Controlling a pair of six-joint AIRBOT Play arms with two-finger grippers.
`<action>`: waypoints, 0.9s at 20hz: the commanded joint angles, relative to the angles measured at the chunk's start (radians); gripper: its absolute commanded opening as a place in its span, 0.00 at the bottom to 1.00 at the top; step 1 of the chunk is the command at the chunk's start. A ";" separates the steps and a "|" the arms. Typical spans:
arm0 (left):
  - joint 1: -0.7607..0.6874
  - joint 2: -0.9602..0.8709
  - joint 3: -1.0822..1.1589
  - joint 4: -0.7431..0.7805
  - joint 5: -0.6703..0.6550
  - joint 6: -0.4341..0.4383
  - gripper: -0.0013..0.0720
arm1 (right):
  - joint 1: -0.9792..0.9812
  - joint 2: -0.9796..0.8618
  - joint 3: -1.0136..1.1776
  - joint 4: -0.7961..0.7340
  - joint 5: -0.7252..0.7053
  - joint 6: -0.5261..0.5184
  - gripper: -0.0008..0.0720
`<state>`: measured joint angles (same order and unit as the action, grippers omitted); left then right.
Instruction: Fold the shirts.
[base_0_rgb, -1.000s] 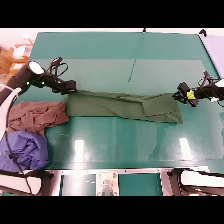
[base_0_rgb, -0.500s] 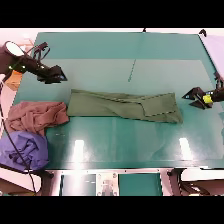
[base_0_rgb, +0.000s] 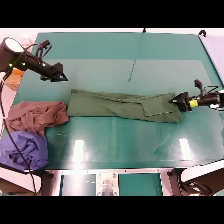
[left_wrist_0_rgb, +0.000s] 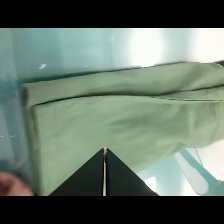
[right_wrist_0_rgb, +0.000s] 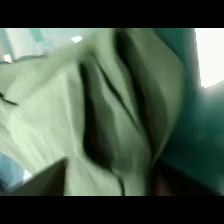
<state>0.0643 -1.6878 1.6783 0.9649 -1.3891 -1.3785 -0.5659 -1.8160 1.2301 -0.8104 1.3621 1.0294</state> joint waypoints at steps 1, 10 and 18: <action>-0.049 -0.002 0.002 -0.023 0.000 0.000 0.05 | 0.054 -0.047 0.042 0.016 -0.018 -0.021 0.20; -0.477 -0.065 -0.002 -0.041 0.349 -0.010 0.05 | 0.084 0.140 0.416 0.015 0.238 0.064 0.04; -0.792 -0.425 0.176 -0.298 0.671 -0.009 0.05 | 0.203 0.318 0.561 0.017 0.410 0.215 0.04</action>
<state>-0.6498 -1.9926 1.7645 0.7822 -0.8143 -1.3865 -0.4099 -1.5436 1.7576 -0.7956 1.7168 1.1809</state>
